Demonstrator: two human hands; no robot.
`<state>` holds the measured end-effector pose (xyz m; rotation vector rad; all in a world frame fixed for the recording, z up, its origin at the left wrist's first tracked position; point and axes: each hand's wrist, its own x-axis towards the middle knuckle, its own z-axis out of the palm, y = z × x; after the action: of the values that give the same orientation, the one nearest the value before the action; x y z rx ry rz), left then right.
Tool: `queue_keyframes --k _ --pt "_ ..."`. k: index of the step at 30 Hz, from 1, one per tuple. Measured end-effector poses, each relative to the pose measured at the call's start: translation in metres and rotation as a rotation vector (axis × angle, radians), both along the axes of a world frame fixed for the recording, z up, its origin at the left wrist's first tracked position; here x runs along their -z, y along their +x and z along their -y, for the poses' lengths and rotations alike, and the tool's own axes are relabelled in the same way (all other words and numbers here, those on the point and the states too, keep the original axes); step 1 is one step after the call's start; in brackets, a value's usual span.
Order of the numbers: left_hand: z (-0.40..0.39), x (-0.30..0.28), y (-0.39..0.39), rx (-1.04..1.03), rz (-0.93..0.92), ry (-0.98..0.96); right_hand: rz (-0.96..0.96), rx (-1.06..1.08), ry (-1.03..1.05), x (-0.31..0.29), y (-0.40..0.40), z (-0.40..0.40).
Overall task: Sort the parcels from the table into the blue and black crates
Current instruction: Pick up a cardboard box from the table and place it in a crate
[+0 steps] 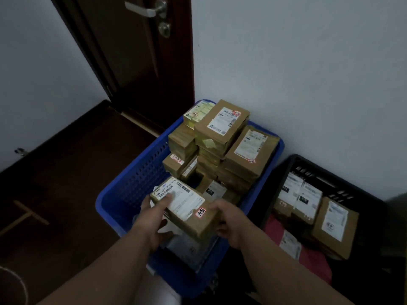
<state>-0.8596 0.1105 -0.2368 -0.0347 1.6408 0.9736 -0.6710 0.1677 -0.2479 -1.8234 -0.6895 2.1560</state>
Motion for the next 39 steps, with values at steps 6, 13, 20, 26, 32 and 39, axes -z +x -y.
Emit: queue_keyframes --k 6,13,20,26,32,39 --pt "-0.053 0.041 -0.021 0.01 0.063 -0.093 0.002 0.139 -0.06 0.026 -0.008 -0.052" --pt "-0.1 0.1 -0.021 0.129 0.009 -0.141 0.083 0.487 -0.059 0.079 -0.022 -0.065" --pt "-0.149 0.145 -0.015 0.25 0.009 -0.175 0.223 0.571 -0.17 0.129 -0.042 -0.076" --pt "-0.182 0.167 0.002 0.365 -0.028 -0.178 0.299 0.793 -0.153 0.155 -0.05 -0.086" --pt "-0.196 0.184 0.026 0.517 0.011 -0.231 0.361 0.967 -0.165 0.169 -0.062 -0.092" --pt "-0.195 0.185 0.026 0.632 0.088 -0.228 0.247 1.034 -0.166 0.181 -0.055 -0.099"
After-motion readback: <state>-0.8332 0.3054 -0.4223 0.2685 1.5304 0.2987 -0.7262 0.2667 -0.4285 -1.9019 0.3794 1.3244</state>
